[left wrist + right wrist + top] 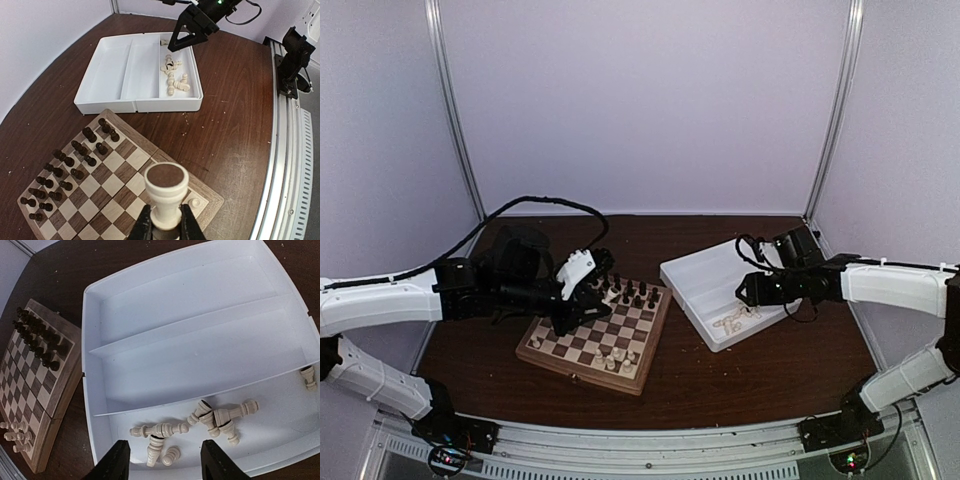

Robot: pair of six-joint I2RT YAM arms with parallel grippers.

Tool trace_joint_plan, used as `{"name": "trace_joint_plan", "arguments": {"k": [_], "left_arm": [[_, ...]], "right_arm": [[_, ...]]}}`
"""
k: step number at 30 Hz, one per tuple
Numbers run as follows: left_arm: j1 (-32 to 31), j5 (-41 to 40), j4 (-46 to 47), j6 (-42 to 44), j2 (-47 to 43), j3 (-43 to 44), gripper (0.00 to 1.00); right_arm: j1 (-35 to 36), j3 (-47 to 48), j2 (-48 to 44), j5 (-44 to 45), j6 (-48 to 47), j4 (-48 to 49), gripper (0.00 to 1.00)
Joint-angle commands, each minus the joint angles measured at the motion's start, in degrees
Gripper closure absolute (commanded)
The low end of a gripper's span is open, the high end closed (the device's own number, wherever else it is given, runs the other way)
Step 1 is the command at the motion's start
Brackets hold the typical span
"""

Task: Set up the chess pieces on the board
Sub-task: Place the chess piece on the chessboard.

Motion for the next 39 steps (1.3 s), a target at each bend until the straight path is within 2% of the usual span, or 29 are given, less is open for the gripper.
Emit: {"name": "trace_joint_plan", "arguments": {"k": [1,9,13,15,18,19,39], "left_arm": [[-0.1,-0.7,0.6,-0.1,-1.4,-0.8,0.96],[-0.9,-1.8,0.5,2.0,-2.3,-1.7,0.97],[-1.7,-2.7,0.5,2.9,-3.2,-2.1,0.97],[-2.1,-3.2,0.5,3.1,-3.5,-2.2,0.98],[-2.7,-3.6,0.7,3.4,-3.5,-2.2,0.98],[-2.8,-3.7,0.7,3.5,-3.5,-2.1,0.98],[-4.4,-5.7,1.5,5.6,-1.4,-1.0,0.98]], "right_arm": [[1.1,4.2,-3.8,1.2,-2.0,-6.0,0.45],[6.3,10.9,-6.8,-4.3,0.5,-8.7,0.39],[10.1,13.7,-6.9,-7.9,2.1,-7.5,0.32],[11.9,14.2,-6.8,-10.1,2.8,-6.0,0.24],[14.7,14.3,-6.9,-11.8,3.4,-3.7,0.02],[15.5,14.2,-6.9,-11.7,3.4,-3.3,0.0],[23.9,11.6,-6.0,-14.1,8.9,5.5,0.0]]}}
